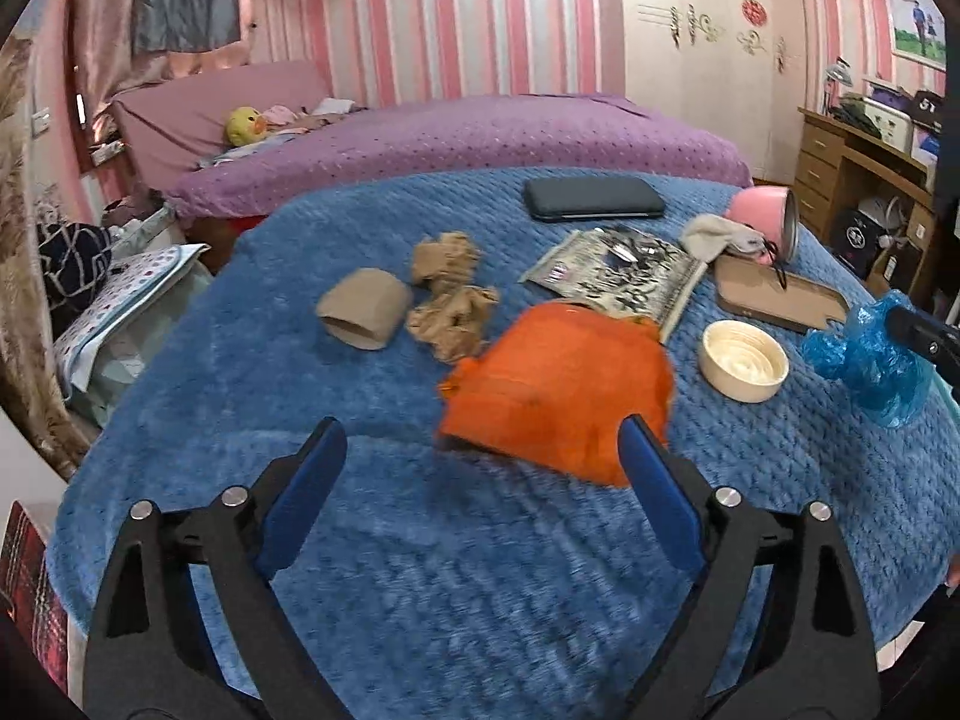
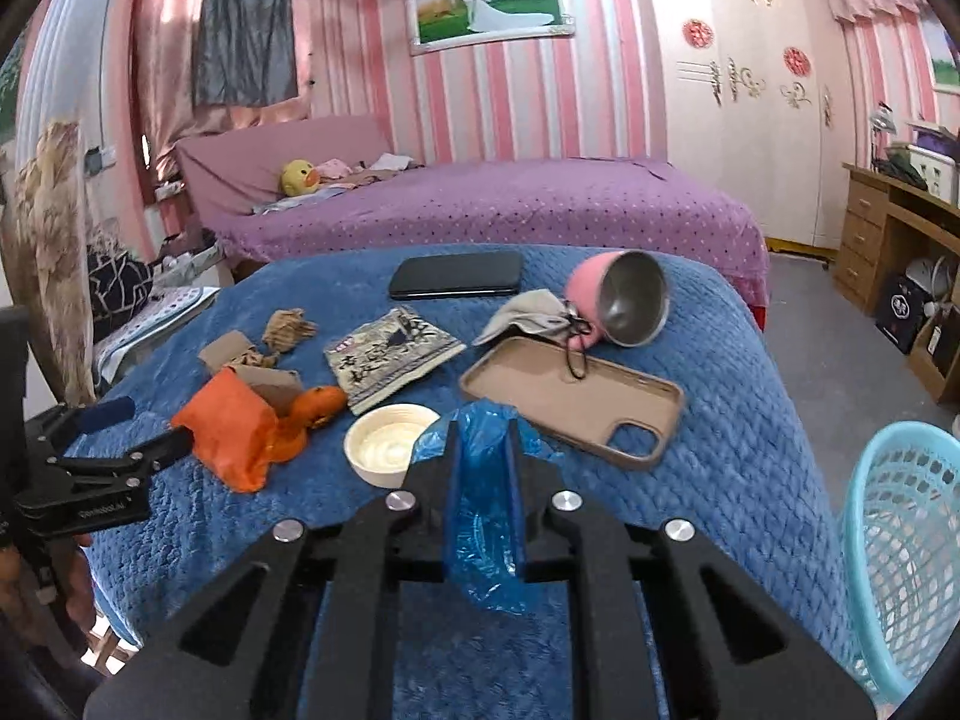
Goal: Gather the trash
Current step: 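Grasp the orange mesh bag with the left tool while the right tool holds the blue bag, then carry both bags over the blue basket and open both tools to drop them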
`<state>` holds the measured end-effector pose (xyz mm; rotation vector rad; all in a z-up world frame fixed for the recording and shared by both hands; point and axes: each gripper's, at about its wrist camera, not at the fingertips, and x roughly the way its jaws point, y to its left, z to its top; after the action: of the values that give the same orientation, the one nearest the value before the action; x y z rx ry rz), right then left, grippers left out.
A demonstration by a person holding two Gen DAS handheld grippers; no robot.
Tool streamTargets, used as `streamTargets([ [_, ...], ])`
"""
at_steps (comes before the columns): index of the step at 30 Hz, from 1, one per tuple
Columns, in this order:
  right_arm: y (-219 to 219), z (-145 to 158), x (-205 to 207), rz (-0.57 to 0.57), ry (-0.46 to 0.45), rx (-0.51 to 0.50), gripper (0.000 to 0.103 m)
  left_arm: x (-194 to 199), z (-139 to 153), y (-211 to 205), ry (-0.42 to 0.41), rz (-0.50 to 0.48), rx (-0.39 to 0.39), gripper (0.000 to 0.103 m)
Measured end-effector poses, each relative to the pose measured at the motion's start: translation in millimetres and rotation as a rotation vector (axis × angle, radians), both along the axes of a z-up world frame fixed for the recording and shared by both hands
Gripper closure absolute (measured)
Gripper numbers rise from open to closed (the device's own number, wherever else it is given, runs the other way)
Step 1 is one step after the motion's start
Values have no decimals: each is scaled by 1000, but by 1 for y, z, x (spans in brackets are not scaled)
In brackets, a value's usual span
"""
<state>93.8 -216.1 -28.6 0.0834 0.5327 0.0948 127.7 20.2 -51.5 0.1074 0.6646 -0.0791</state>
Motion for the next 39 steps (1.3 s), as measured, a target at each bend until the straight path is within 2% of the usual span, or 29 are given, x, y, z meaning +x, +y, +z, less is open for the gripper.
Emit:
streamTargets([
  [4, -6, 1, -2, -13, -14, -8, 90, 12, -6, -12, 54, -29, -75, 18],
  [7, -13, -2, -1, -14, -3, 11, 90, 21, -10, -17, 88, -35, -108, 32],
  [9, -15, -3, 0, -17, -4, 8, 90, 24, -13, -19, 108, -42, -131, 54],
  [10, -17, -3, 0, -19, -7, 6, 90, 25, -14, -21, 120, -50, -146, 60],
  [12, -22, -2, -2, -26, -14, 7, 90, 25, -14, -24, 119, -58, -142, 84],
  [15, -30, -2, -3, -38, -18, 23, 90, 22, -13, -28, 96, -60, -91, 103],
  [23, -58, -2, -8, -77, -25, 74, 90, -1, 6, -25, -11, -27, 10, 101],
  [25, -63, -3, -9, -84, -23, 86, 90, -2, 6, -20, -25, 1, 50, 76],
  [26, -66, -4, -10, -87, -20, 93, 90, -1, 6, -16, -31, 18, 62, 47],
  [27, -68, -5, -10, -90, -17, 97, 90, -1, 6, -13, -35, 34, 67, 25],
  [28, -69, -5, -10, -91, -15, 99, 90, 2, 5, -11, -35, 37, 62, 21],
  [31, -72, -8, -8, -94, -8, 106, 90, 15, -1, -13, -9, 25, 78, 21],
  [32, -72, -9, -8, -93, -7, 107, 90, 20, -6, -15, 5, 26, 97, 24],
  [33, -72, -10, -7, -92, -4, 107, 90, 24, -9, -17, 18, 23, 106, 42],
  [35, -72, -10, -7, -88, -4, 105, 90, 29, -14, -17, 61, -10, 74, 68],
  [36, -71, -10, -7, -85, -7, 100, 90, 28, -12, -17, 55, -13, 62, 84],
  [37, -71, -10, -8, -82, -9, 97, 90, 25, -8, -17, 34, -14, 64, 94],
  [39, -70, -9, -9, -79, -14, 92, 90, 19, -3, -16, 5, -20, 66, 100],
])
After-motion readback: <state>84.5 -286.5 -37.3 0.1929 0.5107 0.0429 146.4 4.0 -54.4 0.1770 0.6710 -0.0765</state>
